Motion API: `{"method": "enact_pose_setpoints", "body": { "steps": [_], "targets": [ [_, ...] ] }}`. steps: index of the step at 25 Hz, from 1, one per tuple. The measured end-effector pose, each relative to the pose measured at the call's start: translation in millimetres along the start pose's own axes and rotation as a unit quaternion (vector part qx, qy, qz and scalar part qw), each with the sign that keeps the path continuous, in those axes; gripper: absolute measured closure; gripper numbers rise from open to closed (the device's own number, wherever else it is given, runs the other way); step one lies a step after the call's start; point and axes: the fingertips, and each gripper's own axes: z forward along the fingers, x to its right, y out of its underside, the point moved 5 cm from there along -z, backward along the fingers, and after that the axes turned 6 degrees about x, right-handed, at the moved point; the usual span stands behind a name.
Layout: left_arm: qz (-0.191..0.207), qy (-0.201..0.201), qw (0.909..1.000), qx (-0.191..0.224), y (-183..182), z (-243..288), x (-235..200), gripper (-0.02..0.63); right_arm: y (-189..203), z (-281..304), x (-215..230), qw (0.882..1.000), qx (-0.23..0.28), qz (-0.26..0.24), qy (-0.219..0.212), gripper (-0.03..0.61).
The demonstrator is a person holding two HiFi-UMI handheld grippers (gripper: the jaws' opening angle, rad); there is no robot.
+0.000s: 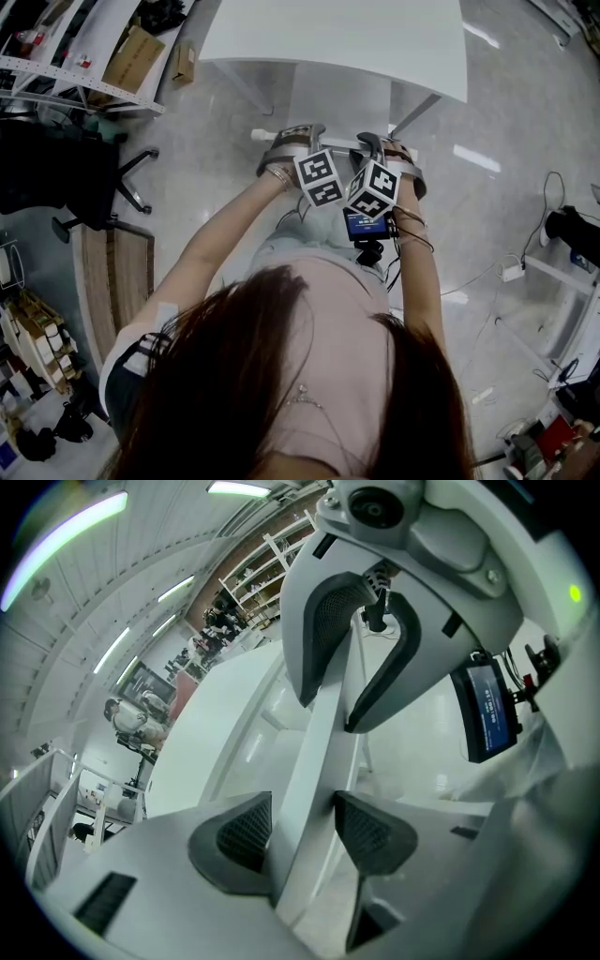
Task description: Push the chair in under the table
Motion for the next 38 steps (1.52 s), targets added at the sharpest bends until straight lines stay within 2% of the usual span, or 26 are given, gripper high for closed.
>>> {"method": "enact_pose_setpoints", "body": {
  "steps": [38],
  "targets": [
    [0.013, 0.001, 0.9999, 0.009, -10, 46, -74, 0.394, -1, 43, 72, 1.000, -0.008, 0.007, 0.009, 0.419]
  ]
}}
